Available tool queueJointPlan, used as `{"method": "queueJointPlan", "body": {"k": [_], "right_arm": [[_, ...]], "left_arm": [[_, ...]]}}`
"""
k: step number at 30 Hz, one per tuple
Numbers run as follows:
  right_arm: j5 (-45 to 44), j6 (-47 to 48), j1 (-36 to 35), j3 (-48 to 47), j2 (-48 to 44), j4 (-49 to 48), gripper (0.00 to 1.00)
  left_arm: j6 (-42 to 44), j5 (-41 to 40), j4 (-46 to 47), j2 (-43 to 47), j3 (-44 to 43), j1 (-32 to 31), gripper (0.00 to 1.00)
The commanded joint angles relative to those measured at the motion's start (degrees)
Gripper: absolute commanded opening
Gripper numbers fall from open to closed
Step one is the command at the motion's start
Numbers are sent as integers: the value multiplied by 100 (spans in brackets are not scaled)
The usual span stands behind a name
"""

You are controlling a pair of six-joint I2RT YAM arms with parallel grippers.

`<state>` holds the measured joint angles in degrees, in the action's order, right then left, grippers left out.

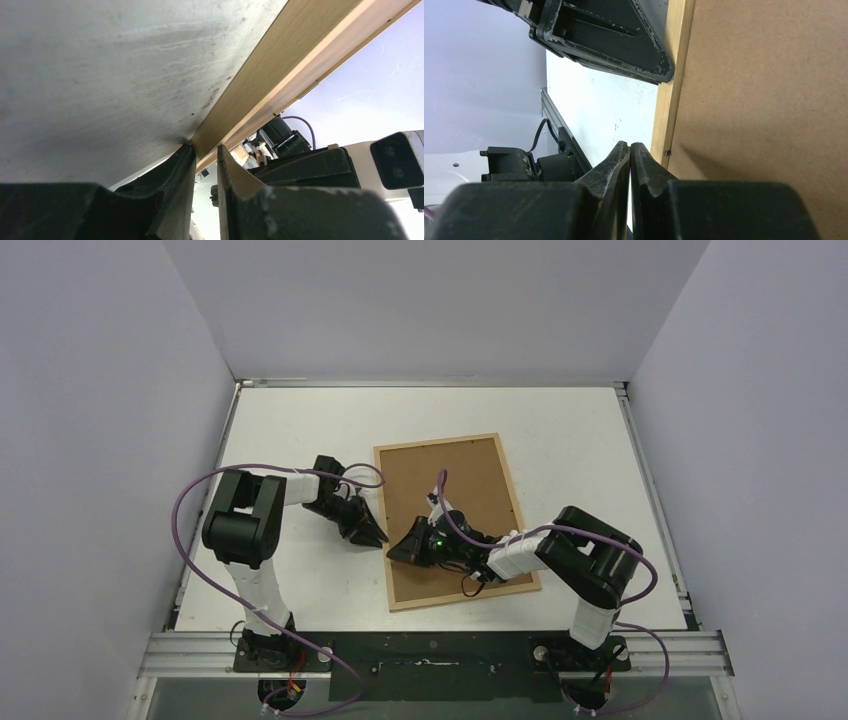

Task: Put the photo into the frame
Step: Install the photo frame at the center of the board.

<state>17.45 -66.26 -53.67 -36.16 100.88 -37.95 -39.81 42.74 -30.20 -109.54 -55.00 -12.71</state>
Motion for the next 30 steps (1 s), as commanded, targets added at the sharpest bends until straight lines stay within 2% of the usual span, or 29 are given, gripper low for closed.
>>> {"method": "queueJointPlan", "body": {"k": [1, 11, 24, 30], "right_arm": [[-22, -44, -38, -127, 155, -564, 5], [16, -25, -34, -227, 303, -71, 6], [109, -59, -52, -286, 457, -53, 6], [92, -20, -56, -152, 281, -335, 2]], "left_arm": [[266, -1926, 27, -543, 368, -139, 20], [259, -1967, 23, -568, 374, -135, 20], [263, -1964, 22, -586, 374, -137, 20], [258, -1962, 22, -587, 368, -139, 19]]}}
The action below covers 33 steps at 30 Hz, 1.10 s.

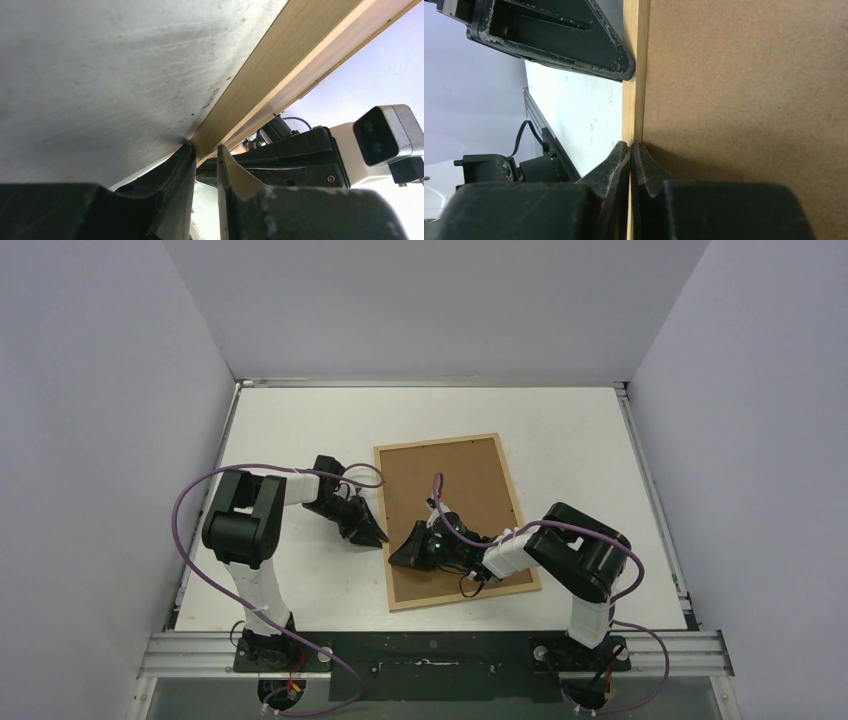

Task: Put the photo into the frame
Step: Install the photo frame at the center of the board.

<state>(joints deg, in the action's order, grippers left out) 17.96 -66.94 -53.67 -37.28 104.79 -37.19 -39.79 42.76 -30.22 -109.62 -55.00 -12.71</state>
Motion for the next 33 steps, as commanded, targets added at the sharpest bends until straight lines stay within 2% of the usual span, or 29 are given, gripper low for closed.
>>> {"method": "queueJointPlan", "body": {"k": [1, 9, 33], "right_arm": [[41, 56, -60, -16, -135, -457, 2], [94, 45, -72, 61, -189, -694, 0], [30, 89, -115, 96, -290, -348, 0]], "left_arm": [[261, -1965, 31, -581, 368, -140, 19], [256, -1967, 33, -601, 378, -139, 19], [228, -1974, 76, -633, 403, -142, 19]]}}
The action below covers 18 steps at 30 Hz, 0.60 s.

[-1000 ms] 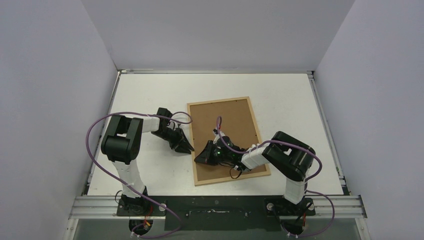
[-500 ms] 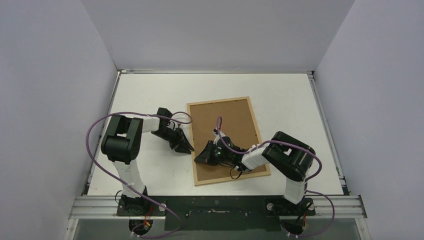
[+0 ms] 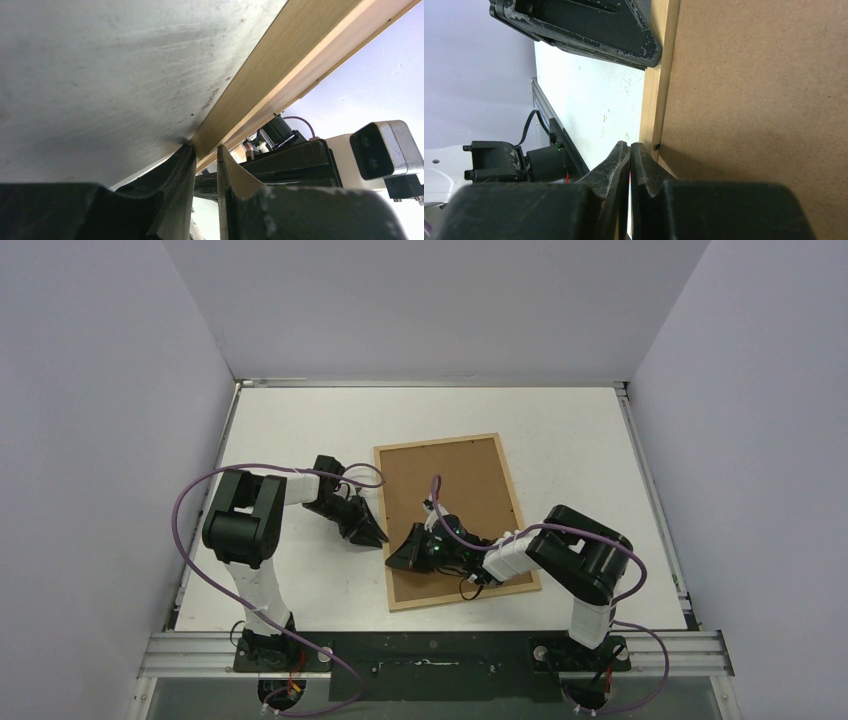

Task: Put the photo into the frame
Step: Install the photo frame at the center of the board.

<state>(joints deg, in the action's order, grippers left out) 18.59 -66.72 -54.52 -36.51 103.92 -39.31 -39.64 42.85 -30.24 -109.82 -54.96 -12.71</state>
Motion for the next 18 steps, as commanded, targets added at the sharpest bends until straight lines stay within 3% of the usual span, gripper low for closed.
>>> {"method": "queueJointPlan", "body": {"k": [1, 18], "right_arm": [[-50, 48, -19, 35, -197, -114, 0], [-132, 19, 62, -5, -31, 216, 0]], "left_arm": [[211, -1982, 79, -614, 398, -138, 19], [218, -1980, 64, -609, 390, -135, 19]]}}
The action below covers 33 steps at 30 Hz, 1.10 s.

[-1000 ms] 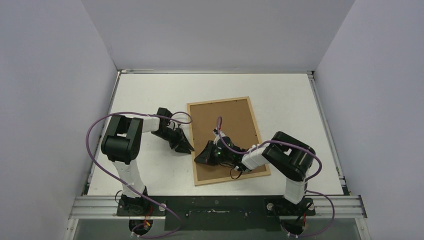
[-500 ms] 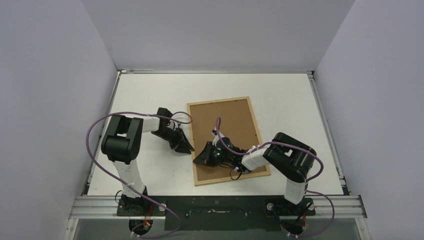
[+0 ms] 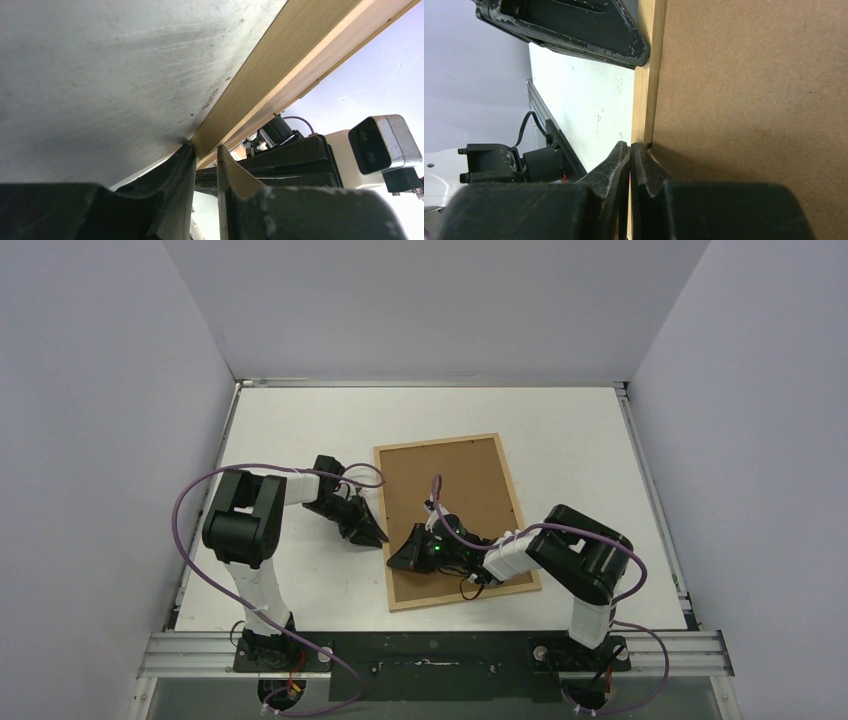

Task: Put the photo into the frame
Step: Install the photo frame at the center of the board.

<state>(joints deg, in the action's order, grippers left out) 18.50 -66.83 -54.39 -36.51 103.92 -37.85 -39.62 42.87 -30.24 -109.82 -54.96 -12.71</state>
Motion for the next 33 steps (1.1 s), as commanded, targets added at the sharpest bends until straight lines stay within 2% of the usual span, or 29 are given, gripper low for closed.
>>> {"method": "queueJointPlan", "body": {"k": [1, 18, 26, 33], "right_arm": [[-127, 30, 51, 2, -24, 92, 0], [26, -105, 123, 39, 265, -146, 0], [-205, 25, 129, 351, -287, -650, 1], [43, -131, 117, 387, 29, -1437, 4]], "left_arm": [[217, -1979, 68, -610, 389, -140, 19], [218, -1985, 61, -630, 385, -136, 19], [214, -1985, 57, -634, 381, -140, 19], [225, -1993, 62, -642, 380, -135, 19]]}}
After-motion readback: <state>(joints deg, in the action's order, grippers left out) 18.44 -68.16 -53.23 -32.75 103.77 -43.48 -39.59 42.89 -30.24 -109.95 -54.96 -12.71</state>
